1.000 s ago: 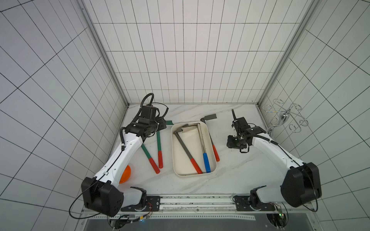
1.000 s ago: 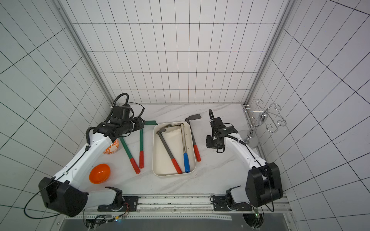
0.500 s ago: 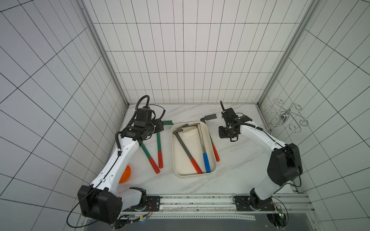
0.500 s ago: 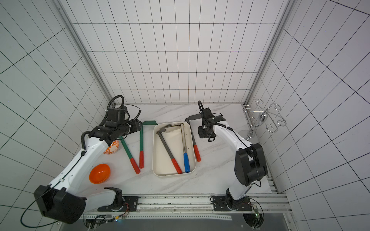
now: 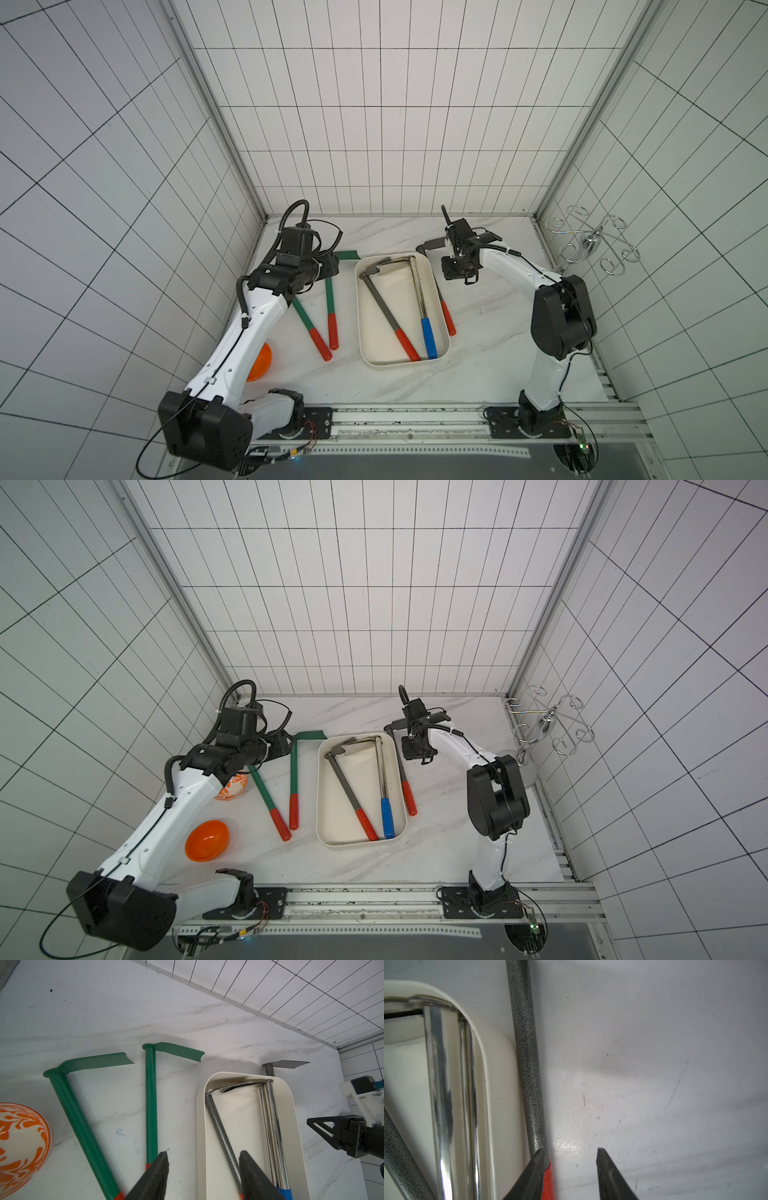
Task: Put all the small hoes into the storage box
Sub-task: Pick up the hoe from the center of the board.
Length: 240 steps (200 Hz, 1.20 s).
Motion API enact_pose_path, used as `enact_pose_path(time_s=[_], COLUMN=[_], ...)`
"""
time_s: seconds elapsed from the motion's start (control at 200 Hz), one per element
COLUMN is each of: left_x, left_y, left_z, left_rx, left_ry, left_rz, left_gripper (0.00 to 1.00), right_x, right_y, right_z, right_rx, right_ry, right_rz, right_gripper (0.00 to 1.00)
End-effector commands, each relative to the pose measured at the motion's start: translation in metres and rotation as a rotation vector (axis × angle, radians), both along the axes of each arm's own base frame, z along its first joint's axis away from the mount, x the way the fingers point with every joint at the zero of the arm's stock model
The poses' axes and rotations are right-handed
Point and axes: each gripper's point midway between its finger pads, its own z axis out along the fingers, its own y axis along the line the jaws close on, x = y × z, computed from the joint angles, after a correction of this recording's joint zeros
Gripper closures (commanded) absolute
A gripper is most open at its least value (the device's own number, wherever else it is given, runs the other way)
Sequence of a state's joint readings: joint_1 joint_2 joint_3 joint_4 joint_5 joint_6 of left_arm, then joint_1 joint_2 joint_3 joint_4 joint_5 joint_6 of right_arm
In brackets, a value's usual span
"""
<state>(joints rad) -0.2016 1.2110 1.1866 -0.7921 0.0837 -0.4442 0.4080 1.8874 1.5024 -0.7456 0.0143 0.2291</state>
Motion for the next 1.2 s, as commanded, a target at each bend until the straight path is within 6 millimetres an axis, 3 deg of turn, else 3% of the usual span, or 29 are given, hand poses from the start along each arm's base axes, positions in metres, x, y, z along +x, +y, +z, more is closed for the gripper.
enact_pose_path(time_s=[0.0,0.325,0.895,1.195], left_x=[-0.005,-0.008,-0.01,-0.011], left_y=[0.002,-0.001,0.0,0.002], left_z=[0.009,0.003,0.001,0.002], left_rx=[0.009,-0.011,-0.006,0.001], left_ry=[-0.02,-0.003,-0.001,-0.006], left_rz=[-0.009,-0.015,-0.02,-0.025], left_gripper=[0.43,0.43,0.42,0.42], right_x=[0.021,0.023,0.031,0.041], right_y=[0.021,0.043,0.081,0.057], right_z=[0.026,0.014,0.01,0.011], right_rx=[0.034,0.048,0.049,-0.074], right_ry=[-0.068,-0.042,-0.036,-0.063], right_rz=[0.056,0.091,0.147,0.11], right_gripper=[0.57,0.57,0.57,0.54])
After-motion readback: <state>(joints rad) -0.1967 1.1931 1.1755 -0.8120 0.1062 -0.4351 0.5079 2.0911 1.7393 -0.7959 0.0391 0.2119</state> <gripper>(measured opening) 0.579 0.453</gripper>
